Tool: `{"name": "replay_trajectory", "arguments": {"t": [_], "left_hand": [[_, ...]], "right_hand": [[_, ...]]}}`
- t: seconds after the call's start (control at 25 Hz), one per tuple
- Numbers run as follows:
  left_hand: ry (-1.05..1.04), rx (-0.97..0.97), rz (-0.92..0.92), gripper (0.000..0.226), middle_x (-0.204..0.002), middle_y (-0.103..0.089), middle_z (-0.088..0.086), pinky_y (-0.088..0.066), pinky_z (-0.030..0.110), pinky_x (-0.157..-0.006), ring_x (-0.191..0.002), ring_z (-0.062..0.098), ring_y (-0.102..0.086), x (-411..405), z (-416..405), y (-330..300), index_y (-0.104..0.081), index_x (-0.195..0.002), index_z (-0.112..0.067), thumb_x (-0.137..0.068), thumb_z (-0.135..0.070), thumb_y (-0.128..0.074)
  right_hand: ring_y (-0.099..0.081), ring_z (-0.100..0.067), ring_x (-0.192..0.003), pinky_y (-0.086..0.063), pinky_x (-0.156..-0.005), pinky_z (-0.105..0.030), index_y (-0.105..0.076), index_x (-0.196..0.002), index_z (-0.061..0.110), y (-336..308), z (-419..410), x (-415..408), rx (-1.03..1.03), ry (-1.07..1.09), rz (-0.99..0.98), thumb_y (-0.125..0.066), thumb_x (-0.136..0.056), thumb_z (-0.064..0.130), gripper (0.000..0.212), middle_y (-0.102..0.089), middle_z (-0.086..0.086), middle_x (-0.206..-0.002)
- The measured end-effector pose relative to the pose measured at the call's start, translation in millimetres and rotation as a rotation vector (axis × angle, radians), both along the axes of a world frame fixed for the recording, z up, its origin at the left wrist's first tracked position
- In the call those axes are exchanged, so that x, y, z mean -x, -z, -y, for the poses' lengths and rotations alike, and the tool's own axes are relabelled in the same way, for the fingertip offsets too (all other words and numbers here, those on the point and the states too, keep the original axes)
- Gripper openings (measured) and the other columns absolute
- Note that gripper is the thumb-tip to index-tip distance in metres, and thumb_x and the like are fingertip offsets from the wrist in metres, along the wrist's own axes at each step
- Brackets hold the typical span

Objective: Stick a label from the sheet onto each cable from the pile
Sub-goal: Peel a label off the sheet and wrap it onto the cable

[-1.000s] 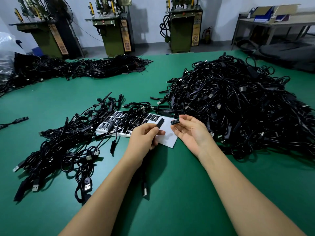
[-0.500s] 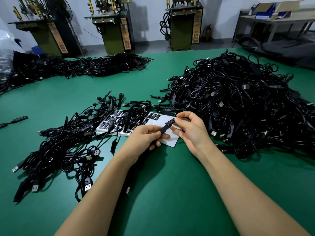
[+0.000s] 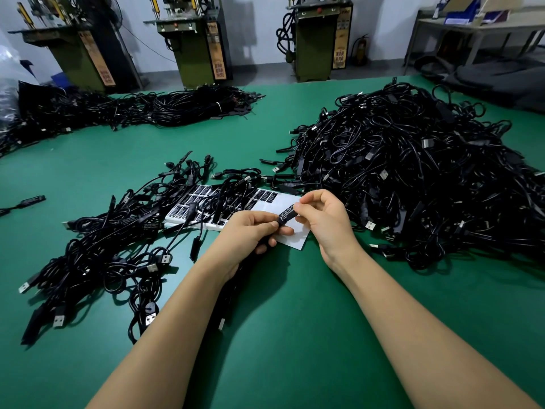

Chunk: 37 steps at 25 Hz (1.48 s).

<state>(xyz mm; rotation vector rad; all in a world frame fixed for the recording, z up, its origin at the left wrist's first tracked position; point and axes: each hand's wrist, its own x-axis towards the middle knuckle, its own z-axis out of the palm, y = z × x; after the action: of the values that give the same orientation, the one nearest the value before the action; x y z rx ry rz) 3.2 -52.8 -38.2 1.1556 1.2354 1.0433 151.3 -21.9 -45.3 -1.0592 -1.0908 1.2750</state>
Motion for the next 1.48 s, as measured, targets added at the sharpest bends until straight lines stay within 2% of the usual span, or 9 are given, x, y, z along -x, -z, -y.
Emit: {"name": "replay_trajectory", "arguments": {"t": [0.32,0.76,1.04,1.16,1.32,1.48], "left_hand": [[-0.018,0.032,0.037,0.016,-0.086,-0.075,0.010,-0.034,0.013,-0.038,-0.046,0.004,-0.047,-1.1,-0.6,-0.2,-0.063,-0.093,-0.005,-0.096,0.001,-0.049],[-0.016,0.039,0.023,0.018,-0.085,-0.075,0.009,-0.034,0.013,-0.037,-0.046,0.004,-0.047,-0.9,-0.5,-1.0,-0.063,-0.091,-0.007,-0.096,0.002,-0.048],[-0.024,0.042,0.011,0.015,-0.085,-0.075,0.009,-0.034,0.013,-0.037,-0.046,0.004,-0.047,-1.2,-0.8,-0.4,-0.062,-0.099,-0.002,-0.096,0.001,-0.048],[-0.028,0.030,-0.001,0.017,-0.084,-0.075,0.008,-0.033,0.013,-0.037,-0.045,0.004,-0.045,-2.1,-0.1,-1.3,-0.064,-0.093,-0.006,-0.095,0.000,-0.048],[-0.050,0.021,-0.040,0.015,-0.084,-0.075,0.009,-0.030,0.013,-0.037,-0.045,0.006,-0.042,-4.8,-0.1,-1.9,-0.063,-0.091,-0.006,-0.094,-0.003,-0.048],[-0.063,0.005,-0.088,0.015,-0.082,-0.076,0.004,-0.030,0.013,-0.038,-0.044,0.005,-0.040,-7.9,2.5,-3.4,-0.067,-0.089,-0.009,-0.095,-0.015,-0.055]], "right_hand": [[-0.056,-0.011,-0.070,-0.050,-0.079,-0.030,-0.057,-0.077,0.015,-2.3,0.2,2.3,0.034,0.022,-0.013,-0.064,-0.083,-0.003,0.020,-0.058,0.002,-0.072],[-0.056,-0.009,-0.066,-0.049,-0.072,-0.026,-0.056,-0.076,0.014,-3.5,-0.6,2.4,0.054,0.023,-0.008,-0.062,-0.083,-0.003,0.020,-0.057,0.002,-0.072],[-0.055,-0.009,-0.067,-0.049,-0.074,-0.026,-0.056,-0.077,0.014,-3.5,-0.3,3.1,0.058,0.016,0.009,-0.062,-0.083,-0.004,0.019,-0.057,0.001,-0.073],[-0.055,-0.007,-0.064,-0.049,-0.074,-0.026,-0.055,-0.077,0.014,-3.0,-0.5,2.6,0.053,0.011,0.029,-0.061,-0.083,-0.003,0.019,-0.056,0.002,-0.072],[-0.055,-0.006,-0.064,-0.049,-0.075,-0.028,-0.055,-0.078,0.015,-2.0,-0.6,2.9,0.045,0.010,0.057,-0.061,-0.084,-0.002,0.018,-0.056,0.002,-0.073],[-0.055,-0.007,-0.066,-0.049,-0.076,-0.029,-0.056,-0.078,0.016,-1.1,-0.4,3.2,0.040,0.013,0.064,-0.061,-0.083,-0.001,0.019,-0.056,0.002,-0.074]]}}
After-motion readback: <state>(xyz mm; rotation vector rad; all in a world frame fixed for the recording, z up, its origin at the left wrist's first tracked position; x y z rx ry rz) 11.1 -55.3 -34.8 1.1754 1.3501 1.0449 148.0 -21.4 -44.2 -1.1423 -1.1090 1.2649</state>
